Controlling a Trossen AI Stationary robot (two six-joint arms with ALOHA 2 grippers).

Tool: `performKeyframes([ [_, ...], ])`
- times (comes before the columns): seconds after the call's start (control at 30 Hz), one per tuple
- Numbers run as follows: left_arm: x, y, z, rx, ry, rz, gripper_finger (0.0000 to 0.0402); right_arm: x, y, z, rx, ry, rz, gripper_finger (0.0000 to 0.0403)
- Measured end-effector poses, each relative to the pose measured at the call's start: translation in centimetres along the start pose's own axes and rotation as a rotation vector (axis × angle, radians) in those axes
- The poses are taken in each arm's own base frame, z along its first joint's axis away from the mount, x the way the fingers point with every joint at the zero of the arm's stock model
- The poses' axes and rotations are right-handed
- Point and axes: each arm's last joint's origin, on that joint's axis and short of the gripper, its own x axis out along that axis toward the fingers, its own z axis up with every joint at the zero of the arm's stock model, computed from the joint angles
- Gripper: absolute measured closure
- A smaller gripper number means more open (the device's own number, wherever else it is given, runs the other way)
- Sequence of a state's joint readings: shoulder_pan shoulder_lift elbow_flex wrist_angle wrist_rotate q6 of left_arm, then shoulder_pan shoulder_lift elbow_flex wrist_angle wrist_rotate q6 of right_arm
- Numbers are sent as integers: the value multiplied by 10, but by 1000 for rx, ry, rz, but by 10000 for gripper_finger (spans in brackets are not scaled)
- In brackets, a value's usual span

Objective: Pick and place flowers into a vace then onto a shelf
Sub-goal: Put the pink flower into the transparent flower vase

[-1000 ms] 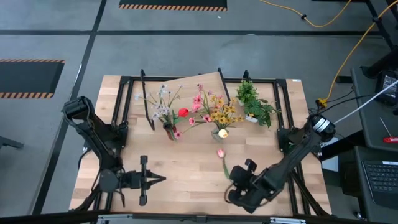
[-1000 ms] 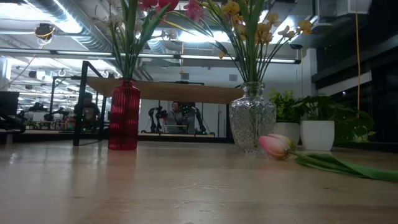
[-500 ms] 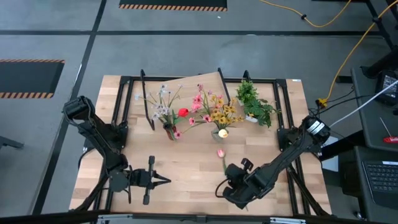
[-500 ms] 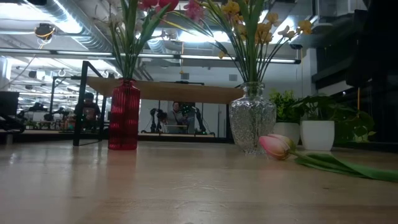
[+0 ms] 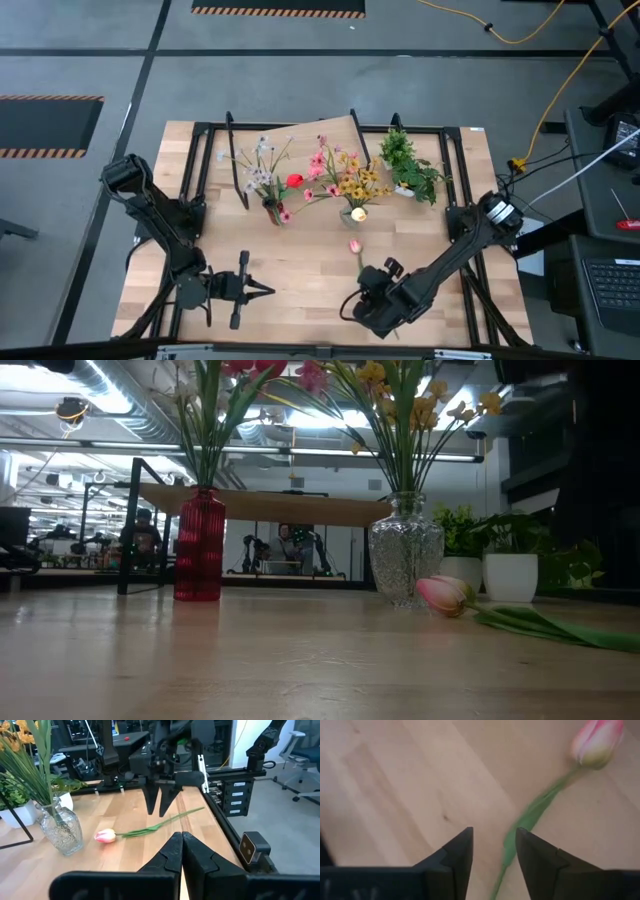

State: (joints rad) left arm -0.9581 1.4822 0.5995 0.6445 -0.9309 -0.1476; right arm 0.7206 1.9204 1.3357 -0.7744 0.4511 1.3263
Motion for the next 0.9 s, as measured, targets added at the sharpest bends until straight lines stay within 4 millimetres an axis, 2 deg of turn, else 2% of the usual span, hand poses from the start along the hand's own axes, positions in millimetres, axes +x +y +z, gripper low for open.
performKeyframes([
  [0.17, 0, 0, 0, -19, 1, -9, 400, 12, -2, -4, 10, 11, -53, 250],
  [0.47, 0, 0, 0, -27, 1, -8, 396, 26, -4, 2, 30, 12, -92, 250],
  [0.9, 0, 0, 0, -27, 0, -7, 396, 44, -7, -1, 72, 32, -151, 250],
])
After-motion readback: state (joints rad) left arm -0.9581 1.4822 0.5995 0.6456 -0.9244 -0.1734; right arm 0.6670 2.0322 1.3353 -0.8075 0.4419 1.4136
